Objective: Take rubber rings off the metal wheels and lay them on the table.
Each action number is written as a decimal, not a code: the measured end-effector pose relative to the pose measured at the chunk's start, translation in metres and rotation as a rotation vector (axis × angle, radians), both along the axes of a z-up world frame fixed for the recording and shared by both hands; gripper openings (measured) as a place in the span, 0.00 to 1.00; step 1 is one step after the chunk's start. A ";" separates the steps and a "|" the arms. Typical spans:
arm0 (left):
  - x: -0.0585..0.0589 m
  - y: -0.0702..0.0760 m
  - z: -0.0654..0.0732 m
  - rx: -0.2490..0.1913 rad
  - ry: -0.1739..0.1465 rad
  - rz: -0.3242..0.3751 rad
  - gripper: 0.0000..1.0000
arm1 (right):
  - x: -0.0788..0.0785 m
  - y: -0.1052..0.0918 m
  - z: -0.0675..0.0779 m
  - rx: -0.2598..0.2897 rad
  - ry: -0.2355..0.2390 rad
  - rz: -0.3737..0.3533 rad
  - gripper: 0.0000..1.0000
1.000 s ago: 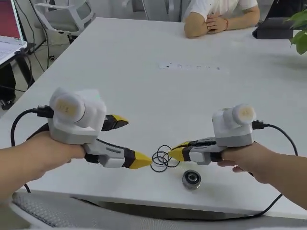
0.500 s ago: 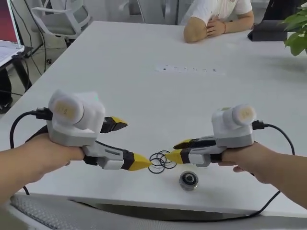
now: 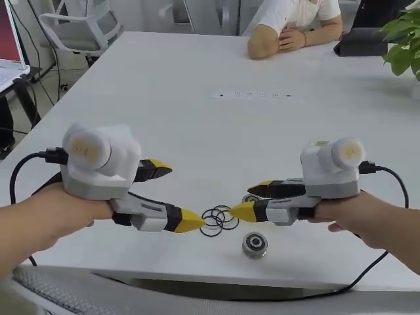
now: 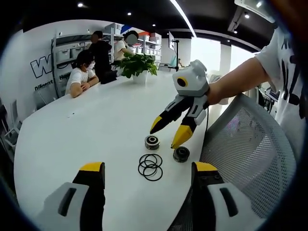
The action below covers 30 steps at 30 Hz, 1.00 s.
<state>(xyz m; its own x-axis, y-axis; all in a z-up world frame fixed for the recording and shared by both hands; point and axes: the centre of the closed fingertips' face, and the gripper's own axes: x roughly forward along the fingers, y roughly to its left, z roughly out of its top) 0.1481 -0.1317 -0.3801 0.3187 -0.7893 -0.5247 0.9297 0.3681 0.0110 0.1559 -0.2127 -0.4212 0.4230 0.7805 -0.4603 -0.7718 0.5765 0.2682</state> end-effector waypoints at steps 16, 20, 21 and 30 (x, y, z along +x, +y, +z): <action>-0.004 -0.002 0.003 -0.007 0.006 0.009 0.72 | -0.017 -0.028 0.009 -0.024 -0.065 -0.016 0.66; -0.004 -0.002 0.004 -0.009 0.005 0.016 0.72 | -0.022 -0.033 0.009 -0.037 -0.078 -0.014 0.68; -0.004 -0.001 0.004 -0.010 0.005 0.018 0.72 | -0.023 -0.034 0.009 -0.039 -0.082 -0.012 0.69; -0.004 0.001 0.004 0.000 -0.004 0.021 0.74 | -0.034 -0.043 0.010 -0.066 -0.112 0.006 0.76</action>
<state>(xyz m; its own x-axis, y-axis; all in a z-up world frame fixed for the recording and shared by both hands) 0.1445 -0.1310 -0.3757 0.3371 -0.7824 -0.5236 0.9217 0.3875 0.0144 0.1217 -0.2554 -0.4110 0.4698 0.7530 -0.4607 -0.7985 0.5850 0.1419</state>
